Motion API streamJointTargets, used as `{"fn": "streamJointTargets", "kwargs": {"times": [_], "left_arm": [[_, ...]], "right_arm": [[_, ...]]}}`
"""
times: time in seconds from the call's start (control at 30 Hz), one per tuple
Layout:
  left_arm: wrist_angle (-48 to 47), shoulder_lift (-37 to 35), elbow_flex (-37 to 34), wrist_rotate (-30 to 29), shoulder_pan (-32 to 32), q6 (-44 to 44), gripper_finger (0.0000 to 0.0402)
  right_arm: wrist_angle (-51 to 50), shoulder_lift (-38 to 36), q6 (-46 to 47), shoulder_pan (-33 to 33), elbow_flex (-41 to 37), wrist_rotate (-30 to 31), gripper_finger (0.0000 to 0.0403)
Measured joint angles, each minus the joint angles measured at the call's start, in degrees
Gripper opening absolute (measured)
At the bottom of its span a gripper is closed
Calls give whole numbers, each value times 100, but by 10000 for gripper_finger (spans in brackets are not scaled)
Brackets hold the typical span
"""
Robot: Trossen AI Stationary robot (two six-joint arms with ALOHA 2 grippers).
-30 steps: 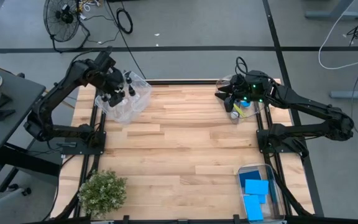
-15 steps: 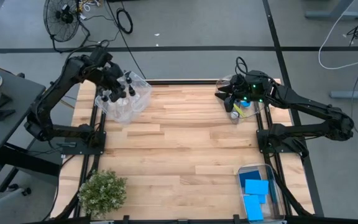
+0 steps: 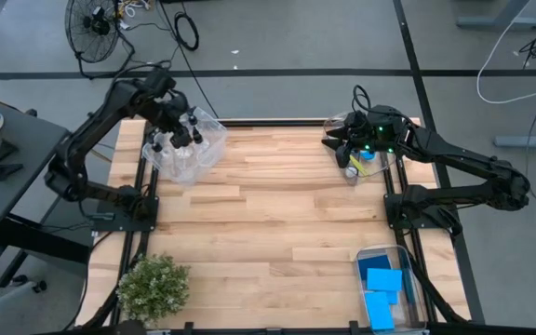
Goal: Pick & Place Kitchen Sink Supplies
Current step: Put the transparent bottle spray into the transparent container
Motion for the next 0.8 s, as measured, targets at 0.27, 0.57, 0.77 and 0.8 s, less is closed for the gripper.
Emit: {"fn": "streamJointTargets", "kwargs": {"times": [0.27, 0.57, 0.77, 0.8], "left_arm": [[-299, 189, 0, -272, -106, 334, 273], [-244, 200, -2, -339, -127, 369, 214], [-289, 200, -2, -217, -125, 354, 137], [-334, 197, -2, -159, -125, 339, 126]], "right_arm": [[0, 0, 0, 0, 0, -4, 166], [0, 0, -84, 1, 0, 2, 166], [0, 0, -101, 1, 0, 4, 166], [0, 0, -101, 0, 0, 4, 166]]}}
